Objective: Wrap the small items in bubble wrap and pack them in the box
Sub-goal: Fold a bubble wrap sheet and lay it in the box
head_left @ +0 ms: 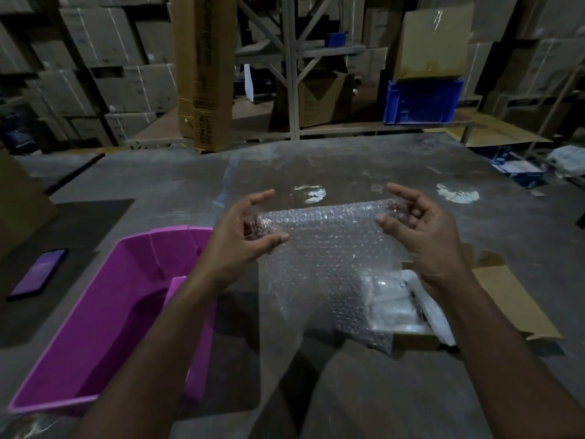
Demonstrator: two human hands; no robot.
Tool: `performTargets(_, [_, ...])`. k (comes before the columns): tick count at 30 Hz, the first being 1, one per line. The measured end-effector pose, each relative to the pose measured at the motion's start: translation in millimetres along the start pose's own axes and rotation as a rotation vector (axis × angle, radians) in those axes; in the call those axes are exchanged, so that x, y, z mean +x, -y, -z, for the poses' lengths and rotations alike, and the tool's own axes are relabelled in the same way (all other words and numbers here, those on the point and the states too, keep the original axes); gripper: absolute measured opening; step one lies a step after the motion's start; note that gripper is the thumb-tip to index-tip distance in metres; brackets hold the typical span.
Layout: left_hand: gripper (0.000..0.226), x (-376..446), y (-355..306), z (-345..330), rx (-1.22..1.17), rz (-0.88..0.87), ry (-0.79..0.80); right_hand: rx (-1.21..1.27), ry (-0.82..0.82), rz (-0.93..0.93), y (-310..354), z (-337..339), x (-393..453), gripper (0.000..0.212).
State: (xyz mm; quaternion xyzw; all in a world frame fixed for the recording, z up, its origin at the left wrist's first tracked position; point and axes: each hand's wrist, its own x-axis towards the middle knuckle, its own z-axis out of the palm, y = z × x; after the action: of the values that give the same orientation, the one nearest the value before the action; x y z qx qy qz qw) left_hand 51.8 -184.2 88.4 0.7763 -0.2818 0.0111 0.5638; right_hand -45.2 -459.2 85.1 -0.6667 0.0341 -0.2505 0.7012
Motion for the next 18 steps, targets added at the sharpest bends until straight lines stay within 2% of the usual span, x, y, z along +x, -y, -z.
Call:
performTargets(3, [0.064, 4.0, -2.8, 2.3, -0.04, -0.004, -0.049, -0.105, 0.094, 0.002, 1.6, 1.1, -3.4, 0.073])
performTargets(8, [0.047, 4.6, -14.8, 0.9, -0.234, 0.023, -0.116, -0.187, 0.001, 0.053, 7.4, 0.8, -4.9, 0.046])
performTargets(11, [0.049, 3.6, -17.5, 3.4, -0.267, 0.023, -0.102, -0.202, -0.001, 0.087, 9.9, 0.3, -5.5, 0.037])
performTargets(14, [0.053, 1.3, -20.4, 5.1, -0.217, 0.009, -0.064, -0.249, -0.012, 0.105, 10.1, 1.8, -4.8, 0.037])
performTargets(18, [0.053, 1.9, -19.3, 6.4, 0.0, -0.028, -0.132, -0.358, -0.029, 0.145, 9.9, 2.3, -3.1, 0.032])
